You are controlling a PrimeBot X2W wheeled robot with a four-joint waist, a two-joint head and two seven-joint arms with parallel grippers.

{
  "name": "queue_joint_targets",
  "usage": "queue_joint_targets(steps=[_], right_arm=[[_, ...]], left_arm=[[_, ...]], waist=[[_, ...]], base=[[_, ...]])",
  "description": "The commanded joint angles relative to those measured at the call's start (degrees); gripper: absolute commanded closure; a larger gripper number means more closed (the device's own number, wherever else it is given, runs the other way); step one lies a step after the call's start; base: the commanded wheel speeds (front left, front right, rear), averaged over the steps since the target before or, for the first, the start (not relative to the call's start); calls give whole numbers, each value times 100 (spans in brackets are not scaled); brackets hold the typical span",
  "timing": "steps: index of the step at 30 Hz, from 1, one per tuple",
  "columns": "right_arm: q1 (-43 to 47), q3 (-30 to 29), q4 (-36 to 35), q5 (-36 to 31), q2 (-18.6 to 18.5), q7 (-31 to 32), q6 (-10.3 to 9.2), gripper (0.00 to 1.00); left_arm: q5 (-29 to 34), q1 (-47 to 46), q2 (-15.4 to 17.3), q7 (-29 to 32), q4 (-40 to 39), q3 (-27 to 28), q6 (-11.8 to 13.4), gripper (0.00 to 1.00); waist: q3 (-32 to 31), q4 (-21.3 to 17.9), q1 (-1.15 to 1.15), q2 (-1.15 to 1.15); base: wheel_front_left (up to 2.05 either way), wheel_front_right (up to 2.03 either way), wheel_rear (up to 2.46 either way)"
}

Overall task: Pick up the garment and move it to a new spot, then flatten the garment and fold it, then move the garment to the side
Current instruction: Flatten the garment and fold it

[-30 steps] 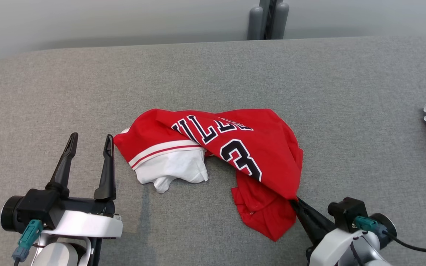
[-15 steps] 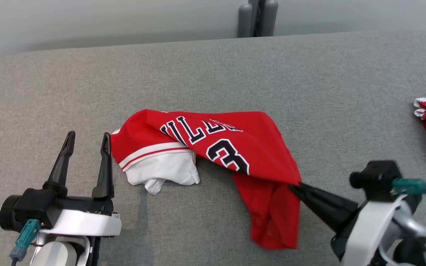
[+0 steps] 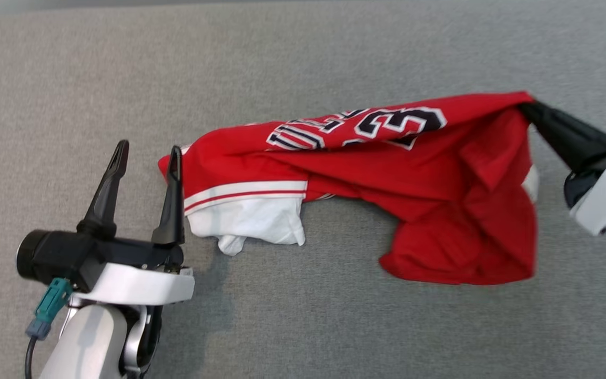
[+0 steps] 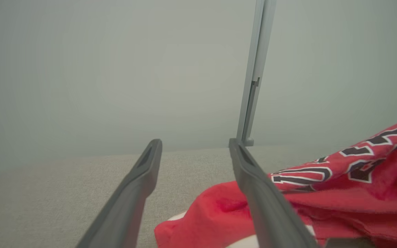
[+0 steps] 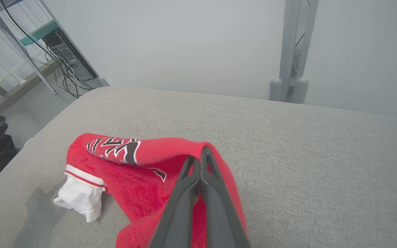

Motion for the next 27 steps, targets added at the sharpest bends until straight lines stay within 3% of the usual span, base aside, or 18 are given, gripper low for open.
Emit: queue_joint_targets(steps=[1,11,12,13,14,19,23,27], right_arm=[[-238,28,405,-65,-109,-252,0,100],[-1364,979,2463,-110,-523,-2000,0,100],[-1457,1092,2624,-114,-557,-2196,0,94],[-1529,1205,2763,-103,-573,-2387,0,69],[-1597,1298,2893,-98,-584,-2577,0,0],[-1771,1375,3580,-441,-590,-3699,0,0],[-1583,891,4074,-1021,-358,-4636,0,0],[-1250,176,3960,-1678,-58,-4927,0,0]], left_arm=[[62,-209,-59,-24,19,0,-85,0],[313,-629,-354,-24,124,82,-400,0],[328,-648,-379,-25,132,93,-432,0],[358,-668,-386,-25,142,106,-457,0],[377,-682,-397,-25,153,128,-485,0],[470,-612,-441,-25,202,234,-540,0],[527,-490,-461,-24,233,327,-573,0],[560,-385,-450,-25,254,411,-577,0]], waist=[[393,283,0,0],[867,538,0,0],[872,541,0,0],[874,540,0,0],[871,535,0,0],[754,444,0,0],[573,313,0,0],[381,163,0,0]], base=[[0,0,0],[0,0,0],[0,0,0],[0,0,0],[0,0,0],[0,0,0],[0,0,0],[0,0,0]])
